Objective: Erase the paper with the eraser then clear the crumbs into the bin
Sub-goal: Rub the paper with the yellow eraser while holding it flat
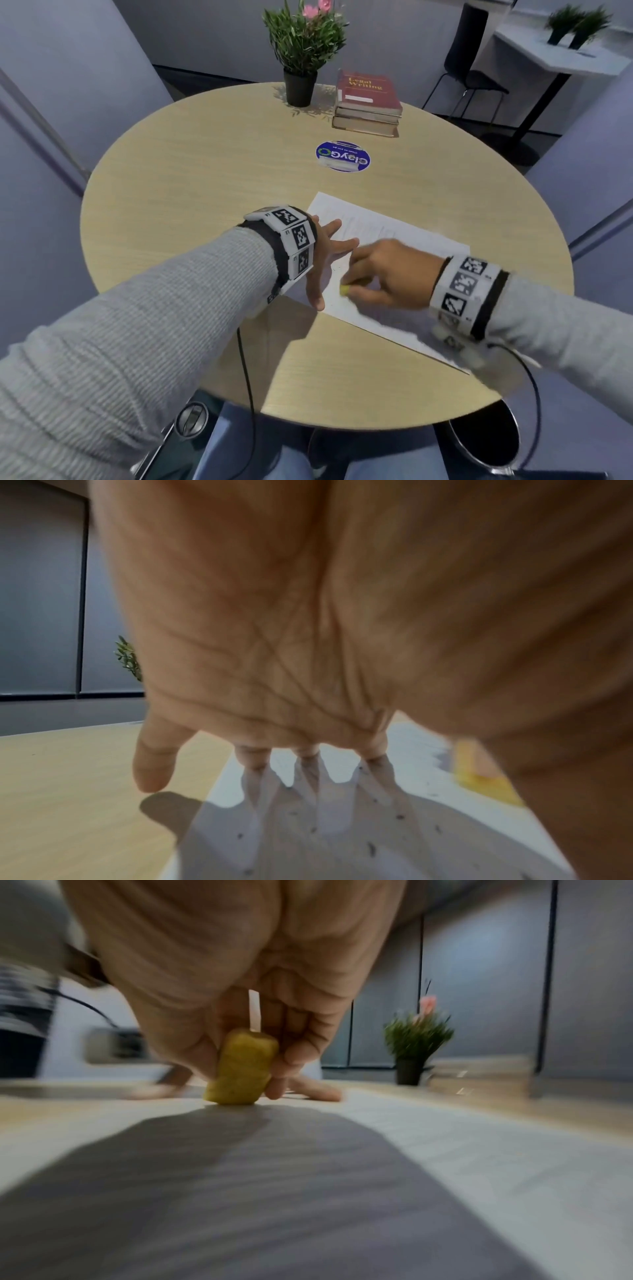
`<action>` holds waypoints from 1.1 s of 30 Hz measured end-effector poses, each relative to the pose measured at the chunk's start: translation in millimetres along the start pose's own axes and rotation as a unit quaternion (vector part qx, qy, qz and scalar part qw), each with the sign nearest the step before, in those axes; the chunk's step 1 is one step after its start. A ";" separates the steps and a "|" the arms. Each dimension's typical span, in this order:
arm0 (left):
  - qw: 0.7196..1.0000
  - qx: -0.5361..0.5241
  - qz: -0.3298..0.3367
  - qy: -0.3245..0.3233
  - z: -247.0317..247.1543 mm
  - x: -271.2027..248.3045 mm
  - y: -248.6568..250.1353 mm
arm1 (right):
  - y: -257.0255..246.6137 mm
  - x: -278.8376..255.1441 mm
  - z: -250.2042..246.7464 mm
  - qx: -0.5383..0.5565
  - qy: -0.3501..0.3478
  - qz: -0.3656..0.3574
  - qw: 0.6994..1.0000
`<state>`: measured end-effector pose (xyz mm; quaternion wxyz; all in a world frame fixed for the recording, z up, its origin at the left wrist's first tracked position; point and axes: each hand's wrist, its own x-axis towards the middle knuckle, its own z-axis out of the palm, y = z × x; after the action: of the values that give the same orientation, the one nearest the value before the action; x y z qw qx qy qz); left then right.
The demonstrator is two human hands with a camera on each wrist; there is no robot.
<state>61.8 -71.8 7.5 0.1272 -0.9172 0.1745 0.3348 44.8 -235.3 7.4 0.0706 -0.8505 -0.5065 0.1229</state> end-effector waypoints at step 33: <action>0.999 0.033 -0.021 0.020 -1.4 -0.1 9.2 | 16.3 -5.8 -3.4 0.004 0.023 0.037 0.999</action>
<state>58.8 -80.7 7.6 0.1609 -0.9225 0.1683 0.3079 56.9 -248.2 7.4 0.0811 -0.8711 -0.4722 0.1080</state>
